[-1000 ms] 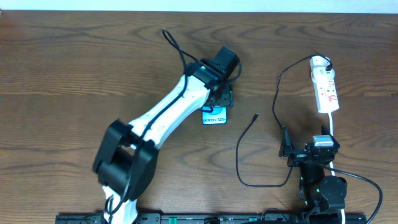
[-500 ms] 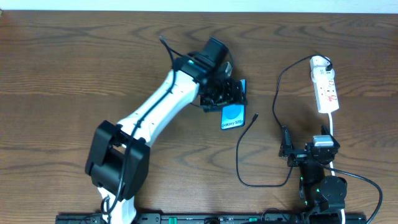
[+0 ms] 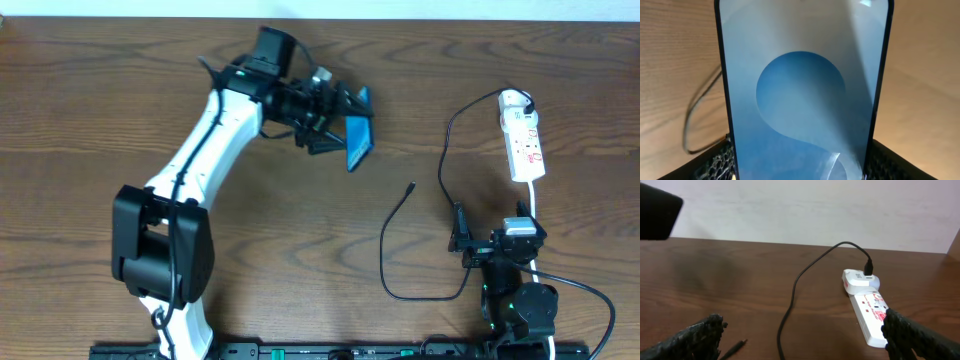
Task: Plug charger to phone and switch on socket
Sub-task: 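Lift the phone with the left gripper and tilt it upright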
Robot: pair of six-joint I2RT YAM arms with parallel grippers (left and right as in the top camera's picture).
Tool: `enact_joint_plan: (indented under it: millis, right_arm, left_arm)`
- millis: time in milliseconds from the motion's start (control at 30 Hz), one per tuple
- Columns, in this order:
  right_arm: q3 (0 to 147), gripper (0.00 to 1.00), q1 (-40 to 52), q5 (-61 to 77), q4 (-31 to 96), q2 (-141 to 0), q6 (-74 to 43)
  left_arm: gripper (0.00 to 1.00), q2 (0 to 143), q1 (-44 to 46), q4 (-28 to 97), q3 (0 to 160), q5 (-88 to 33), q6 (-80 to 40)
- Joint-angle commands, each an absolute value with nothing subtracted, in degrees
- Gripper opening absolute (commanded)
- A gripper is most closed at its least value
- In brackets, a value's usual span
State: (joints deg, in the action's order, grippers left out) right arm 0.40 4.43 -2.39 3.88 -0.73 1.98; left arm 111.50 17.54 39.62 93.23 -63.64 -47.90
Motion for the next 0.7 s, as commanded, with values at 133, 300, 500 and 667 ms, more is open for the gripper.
enact_joint_plan:
  millis: [133,300,500,667]
  right_arm:
    - [0.3,0.99,4.7,-2.8,4.1,-0.5,2.4]
    - [0.3,0.99,4.7,-2.8,4.1,-0.5,2.4]
    - [0.3,0.99,4.7,-2.8,4.1,-0.5,2.4]
    - [0.3,0.99,4.7,-2.8,4.1,-0.5,2.4]
  left_arm:
    - [0.75,110.7,13.5,32.4,93.7,-79.9,-58.3]
    - [0.75,110.7,12.5,29.2,93.7,-82.1,-65.3]
    - [0.75,110.7,12.5,29.1,93.7,-83.4,-70.6]
    - [0.75,110.7,12.4,29.0,93.7,-83.6,-71.5]
